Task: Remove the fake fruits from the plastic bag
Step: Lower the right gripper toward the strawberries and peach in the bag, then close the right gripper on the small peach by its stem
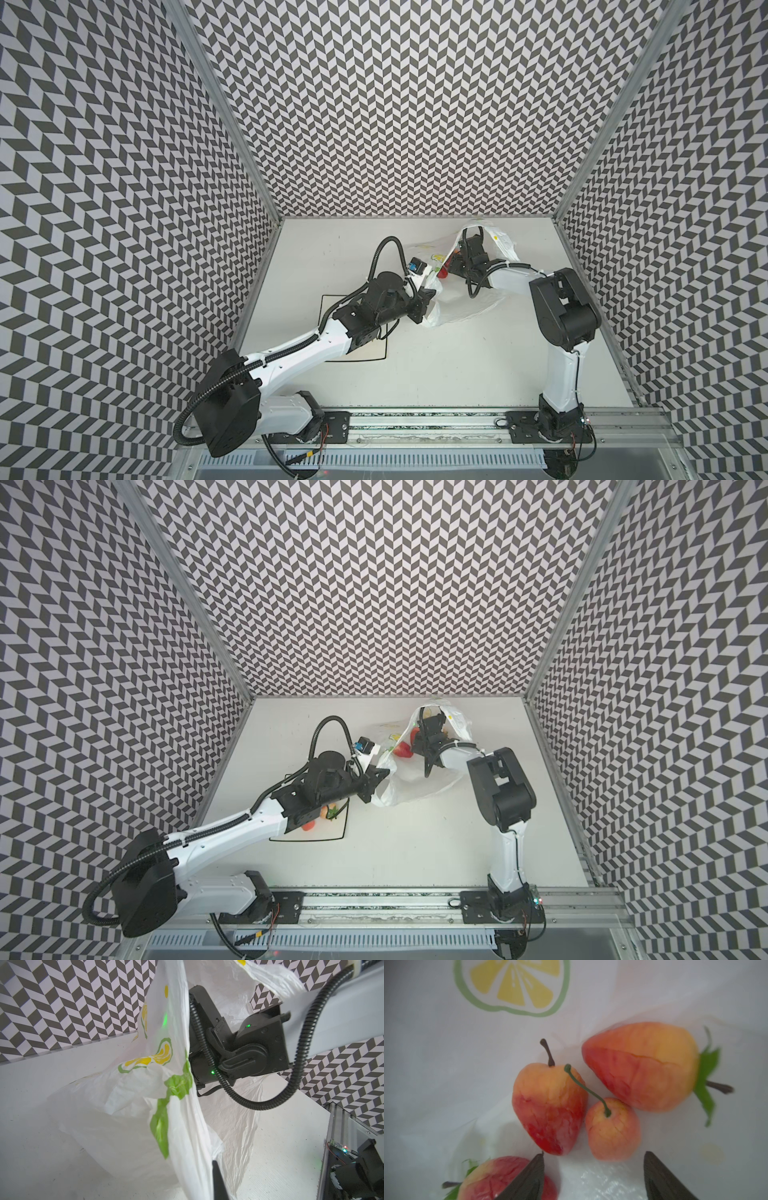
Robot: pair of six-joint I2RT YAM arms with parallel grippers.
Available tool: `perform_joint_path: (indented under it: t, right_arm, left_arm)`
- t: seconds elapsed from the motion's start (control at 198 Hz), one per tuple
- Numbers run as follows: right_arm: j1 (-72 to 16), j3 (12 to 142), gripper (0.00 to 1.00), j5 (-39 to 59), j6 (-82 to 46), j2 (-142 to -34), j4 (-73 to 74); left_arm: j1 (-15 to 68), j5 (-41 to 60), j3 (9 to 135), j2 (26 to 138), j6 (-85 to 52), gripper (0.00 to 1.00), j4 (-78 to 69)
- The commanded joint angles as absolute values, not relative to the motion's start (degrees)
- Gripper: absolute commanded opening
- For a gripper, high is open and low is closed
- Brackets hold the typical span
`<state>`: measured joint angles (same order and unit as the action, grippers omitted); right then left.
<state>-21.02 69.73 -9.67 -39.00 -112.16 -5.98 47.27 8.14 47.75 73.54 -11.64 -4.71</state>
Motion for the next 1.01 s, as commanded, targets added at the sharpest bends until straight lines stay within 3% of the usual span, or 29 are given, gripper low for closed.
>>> perform_joint_path:
  t: [0.0,0.428,1.003]
  right_arm:
    - [-19.3,67.69,0.67,-12.72,-49.6,-106.91,-3.99]
    - [-19.07,75.89,0.63,-11.12,-47.13,-115.41,-8.86]
    - [-19.09,79.78,0.49,-11.66,-44.18,-121.1,-11.02]
  left_arm:
    - [47.61,7.86,48.5,72.18,-12.38,0.0,-5.53]
    - [47.66,7.8,48.69,71.58,-12.39,0.0,-5.81]
    - [47.68,7.32,48.78,72.0,-11.99,0.0,-5.2]
